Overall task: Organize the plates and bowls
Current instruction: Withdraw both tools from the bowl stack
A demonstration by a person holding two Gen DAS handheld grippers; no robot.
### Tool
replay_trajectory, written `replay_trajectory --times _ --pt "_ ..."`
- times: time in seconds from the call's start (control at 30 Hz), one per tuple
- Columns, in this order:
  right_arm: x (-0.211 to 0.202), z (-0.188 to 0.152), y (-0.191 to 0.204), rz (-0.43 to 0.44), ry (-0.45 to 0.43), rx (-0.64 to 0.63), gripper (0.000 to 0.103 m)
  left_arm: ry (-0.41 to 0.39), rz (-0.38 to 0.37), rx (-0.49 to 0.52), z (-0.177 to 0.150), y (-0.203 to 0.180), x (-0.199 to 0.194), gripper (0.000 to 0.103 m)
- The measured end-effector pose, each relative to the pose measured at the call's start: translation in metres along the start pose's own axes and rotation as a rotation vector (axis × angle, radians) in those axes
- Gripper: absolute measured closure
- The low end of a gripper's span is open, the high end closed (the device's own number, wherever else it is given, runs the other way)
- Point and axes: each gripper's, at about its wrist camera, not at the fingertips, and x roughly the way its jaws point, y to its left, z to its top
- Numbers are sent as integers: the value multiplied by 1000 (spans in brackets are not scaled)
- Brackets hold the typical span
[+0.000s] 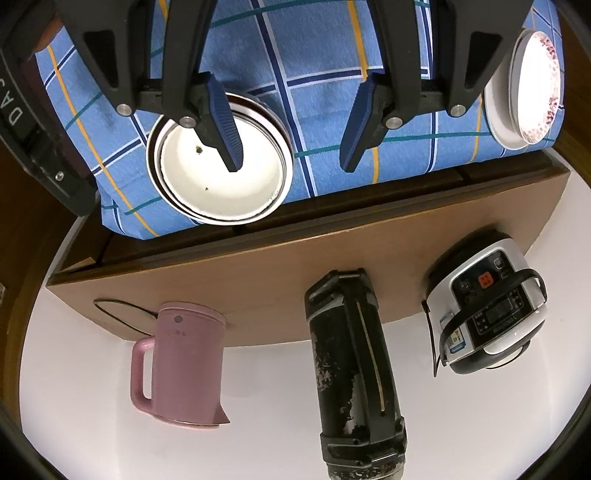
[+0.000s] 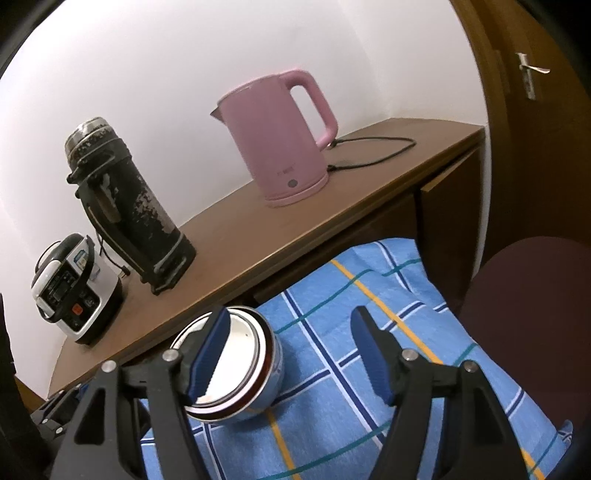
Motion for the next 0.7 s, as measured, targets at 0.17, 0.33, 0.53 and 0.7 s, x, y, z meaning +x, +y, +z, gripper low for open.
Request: replay_trajectory --times 0.17,0.33,0.53,0.7 --pt "-9 -4 -1 -20 -42 -34 28 10 -1 0 -4 -1 1 46" --pt "-14 -6 -4 -29 -68 -84 25 10 -14 -5 -9 -1 1 45" --pt "-16 -15 -3 -29 -87 -187 25 -5 -27 -6 -16 -4 2 45" --pt "-16 -22 -5 -36 -94 -217 24 -19 -27 -9 -20 -5 2 45"
